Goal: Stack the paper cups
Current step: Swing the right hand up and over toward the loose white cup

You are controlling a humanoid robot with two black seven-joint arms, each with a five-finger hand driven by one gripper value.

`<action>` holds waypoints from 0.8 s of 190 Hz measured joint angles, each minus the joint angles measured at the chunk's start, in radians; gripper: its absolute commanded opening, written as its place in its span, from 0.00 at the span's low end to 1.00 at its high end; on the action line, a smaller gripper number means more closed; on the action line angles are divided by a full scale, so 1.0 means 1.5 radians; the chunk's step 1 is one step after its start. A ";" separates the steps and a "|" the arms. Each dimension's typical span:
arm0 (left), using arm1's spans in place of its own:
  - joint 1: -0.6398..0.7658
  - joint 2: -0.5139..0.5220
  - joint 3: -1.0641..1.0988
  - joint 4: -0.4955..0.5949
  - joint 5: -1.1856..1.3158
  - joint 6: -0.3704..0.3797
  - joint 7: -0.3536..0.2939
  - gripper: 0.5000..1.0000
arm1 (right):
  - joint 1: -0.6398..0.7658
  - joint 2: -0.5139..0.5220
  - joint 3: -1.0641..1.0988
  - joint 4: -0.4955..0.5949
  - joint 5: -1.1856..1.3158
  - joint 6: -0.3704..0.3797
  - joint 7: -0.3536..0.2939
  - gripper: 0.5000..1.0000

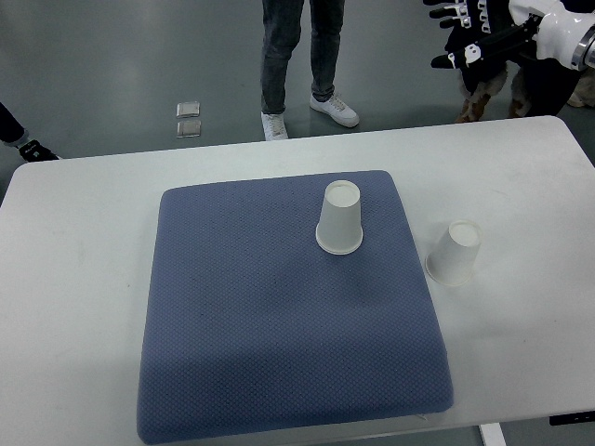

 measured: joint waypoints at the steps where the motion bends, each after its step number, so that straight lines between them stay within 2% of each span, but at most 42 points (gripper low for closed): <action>1: 0.000 0.000 0.000 0.000 0.000 0.000 0.000 1.00 | 0.001 -0.001 0.000 0.001 -0.004 0.002 0.000 0.83; 69: 0.000 0.000 0.000 0.000 0.000 0.000 0.000 1.00 | 0.027 -0.045 -0.005 0.090 -0.318 0.138 0.001 0.83; 124: 0.000 0.000 0.000 0.000 0.000 0.000 0.000 1.00 | 0.040 -0.070 -0.007 0.141 -0.491 0.186 0.002 0.83; 152: 0.000 0.000 0.000 0.000 0.000 0.000 0.000 1.00 | 0.040 -0.071 -0.030 0.161 -0.565 0.189 0.002 0.82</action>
